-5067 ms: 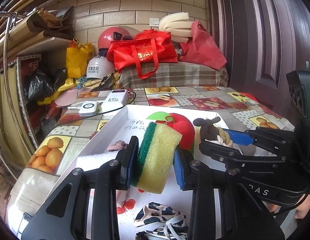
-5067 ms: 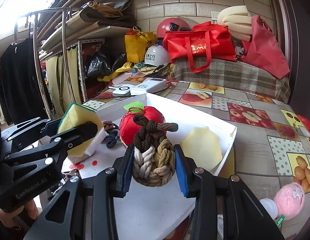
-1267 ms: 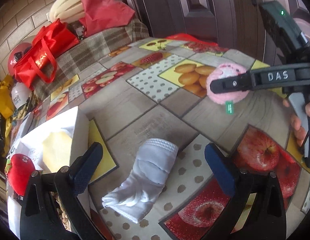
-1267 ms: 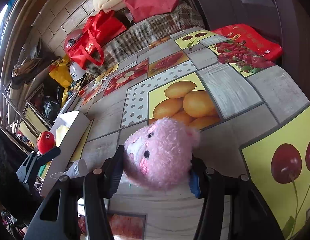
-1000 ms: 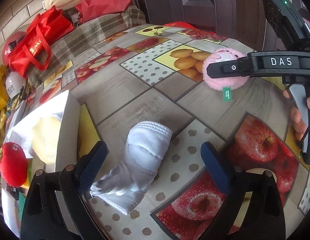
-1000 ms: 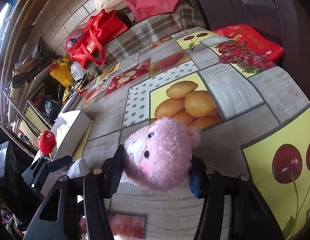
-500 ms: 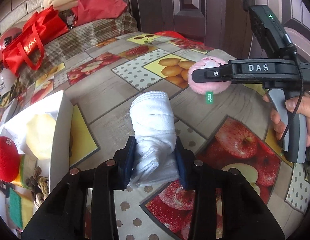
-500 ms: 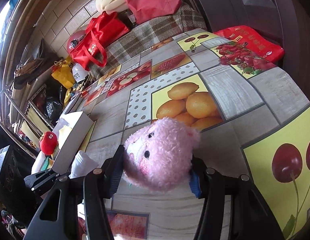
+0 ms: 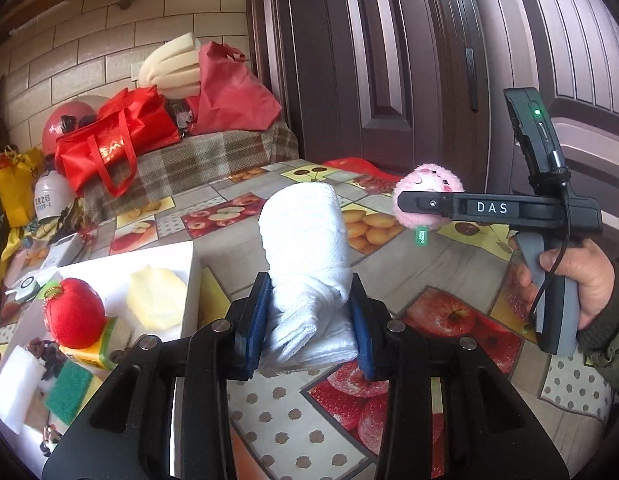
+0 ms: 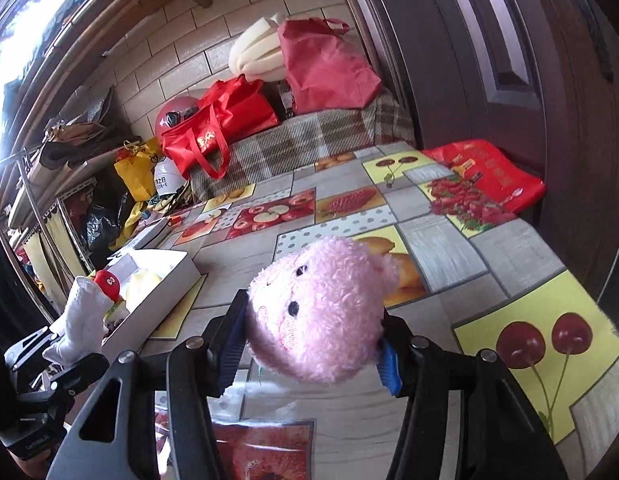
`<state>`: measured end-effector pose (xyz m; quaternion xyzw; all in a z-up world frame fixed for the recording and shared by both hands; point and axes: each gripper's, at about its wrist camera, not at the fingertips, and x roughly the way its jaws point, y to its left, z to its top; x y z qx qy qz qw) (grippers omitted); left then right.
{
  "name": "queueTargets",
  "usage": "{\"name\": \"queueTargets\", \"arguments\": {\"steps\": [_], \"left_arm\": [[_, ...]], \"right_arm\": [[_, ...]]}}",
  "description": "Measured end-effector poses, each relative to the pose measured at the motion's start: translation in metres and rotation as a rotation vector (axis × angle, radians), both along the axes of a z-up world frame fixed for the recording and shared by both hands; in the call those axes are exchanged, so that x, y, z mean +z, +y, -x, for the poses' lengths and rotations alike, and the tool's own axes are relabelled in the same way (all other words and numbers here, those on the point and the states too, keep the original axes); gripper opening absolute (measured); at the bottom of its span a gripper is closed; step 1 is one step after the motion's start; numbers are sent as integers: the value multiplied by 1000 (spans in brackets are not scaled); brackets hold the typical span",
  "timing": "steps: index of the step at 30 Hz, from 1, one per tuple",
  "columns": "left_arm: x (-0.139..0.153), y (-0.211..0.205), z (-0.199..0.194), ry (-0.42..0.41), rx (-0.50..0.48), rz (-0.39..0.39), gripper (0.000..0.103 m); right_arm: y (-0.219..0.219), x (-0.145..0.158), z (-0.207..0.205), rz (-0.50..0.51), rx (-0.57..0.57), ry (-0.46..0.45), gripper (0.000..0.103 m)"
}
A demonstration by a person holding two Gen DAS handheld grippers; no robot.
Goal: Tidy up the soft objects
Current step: 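Carry the white glove and pink plush over the white box with both tools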
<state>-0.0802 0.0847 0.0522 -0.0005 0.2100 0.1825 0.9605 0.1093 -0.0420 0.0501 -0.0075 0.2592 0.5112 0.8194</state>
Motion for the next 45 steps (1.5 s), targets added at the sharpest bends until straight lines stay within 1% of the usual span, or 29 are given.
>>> {"name": "queueTargets", "arguments": {"steps": [3,4,12,19,24,27,37,45], "left_arm": [[3,5,12,-32,13,7,36],[4,7,15,-39,16,6,36],[7,9,35,-87,34,-8,36],[9,10,48,-123,52,-12,36],[10,13,59,-161,65,-6,36],[11,16,66,-164,79,-15,36],[11,48,93,-174,173,-7,36],[8,73,115,-175,248,-2,37]], "right_arm": [[1,7,18,-1,-22,-109,56],[3,8,24,-1,-24,-130,56],[13,11,63,-14,14,-221,56],[23,11,95,-24,79,-263,56],[24,12,107,-42,82,-278,56],[26,12,113,-44,84,-280,56],[40,10,130,-42,109,-283,56],[60,8,156,-30,174,-315,56]]}}
